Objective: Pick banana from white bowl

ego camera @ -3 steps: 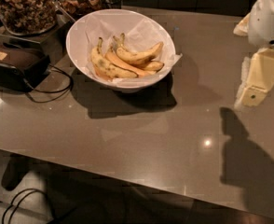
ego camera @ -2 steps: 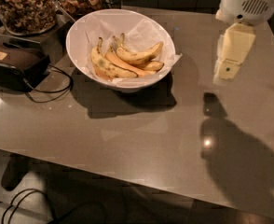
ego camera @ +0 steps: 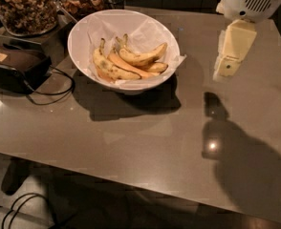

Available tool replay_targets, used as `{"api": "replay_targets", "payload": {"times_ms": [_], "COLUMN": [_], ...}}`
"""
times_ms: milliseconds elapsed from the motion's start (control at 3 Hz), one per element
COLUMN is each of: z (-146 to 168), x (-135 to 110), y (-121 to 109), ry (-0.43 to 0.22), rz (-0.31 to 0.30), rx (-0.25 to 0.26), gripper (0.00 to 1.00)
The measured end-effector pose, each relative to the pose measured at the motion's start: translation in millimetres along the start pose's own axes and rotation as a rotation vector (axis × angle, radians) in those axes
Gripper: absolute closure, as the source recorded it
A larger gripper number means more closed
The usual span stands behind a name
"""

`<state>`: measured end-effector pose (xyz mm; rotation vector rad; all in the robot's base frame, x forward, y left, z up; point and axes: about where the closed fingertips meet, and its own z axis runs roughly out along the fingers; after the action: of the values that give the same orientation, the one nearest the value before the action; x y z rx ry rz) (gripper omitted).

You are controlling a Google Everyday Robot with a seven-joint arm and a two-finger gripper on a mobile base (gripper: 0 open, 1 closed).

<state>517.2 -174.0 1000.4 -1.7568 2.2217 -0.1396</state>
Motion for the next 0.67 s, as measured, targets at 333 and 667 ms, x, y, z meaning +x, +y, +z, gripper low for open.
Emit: {"api": "replay_targets", "payload": {"times_ms": [333, 667], "z": [-9, -13], "x": [-30, -72], "y": [-12, -31], "ry": [-0.013, -0.023], "rz": [-0.048, -0.112], "rx": [0.018, 0.035], "gripper": [0.0, 0.0]}}
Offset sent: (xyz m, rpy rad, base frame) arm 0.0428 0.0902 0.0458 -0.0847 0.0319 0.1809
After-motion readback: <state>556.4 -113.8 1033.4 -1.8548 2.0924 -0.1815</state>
